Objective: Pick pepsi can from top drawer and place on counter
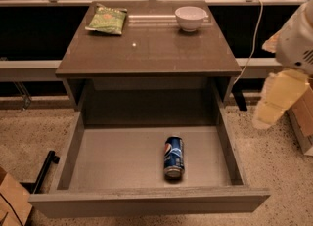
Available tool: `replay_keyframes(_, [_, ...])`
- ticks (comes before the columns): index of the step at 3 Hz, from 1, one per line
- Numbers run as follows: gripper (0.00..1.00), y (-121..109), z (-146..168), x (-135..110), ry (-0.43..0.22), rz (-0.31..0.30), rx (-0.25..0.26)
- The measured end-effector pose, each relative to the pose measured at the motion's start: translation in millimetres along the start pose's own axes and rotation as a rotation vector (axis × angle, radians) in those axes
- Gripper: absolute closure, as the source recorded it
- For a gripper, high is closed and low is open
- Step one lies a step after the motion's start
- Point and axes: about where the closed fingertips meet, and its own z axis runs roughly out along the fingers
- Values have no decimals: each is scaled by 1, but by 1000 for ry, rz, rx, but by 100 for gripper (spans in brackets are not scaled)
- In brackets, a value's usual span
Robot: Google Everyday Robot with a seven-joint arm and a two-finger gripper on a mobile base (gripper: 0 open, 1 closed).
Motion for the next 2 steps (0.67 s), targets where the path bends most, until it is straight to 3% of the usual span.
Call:
replay_keyframes(1, [0,2,28,-3,17,101,-14])
replay_keyframes(2, [0,0,76,-11,53,198,-21])
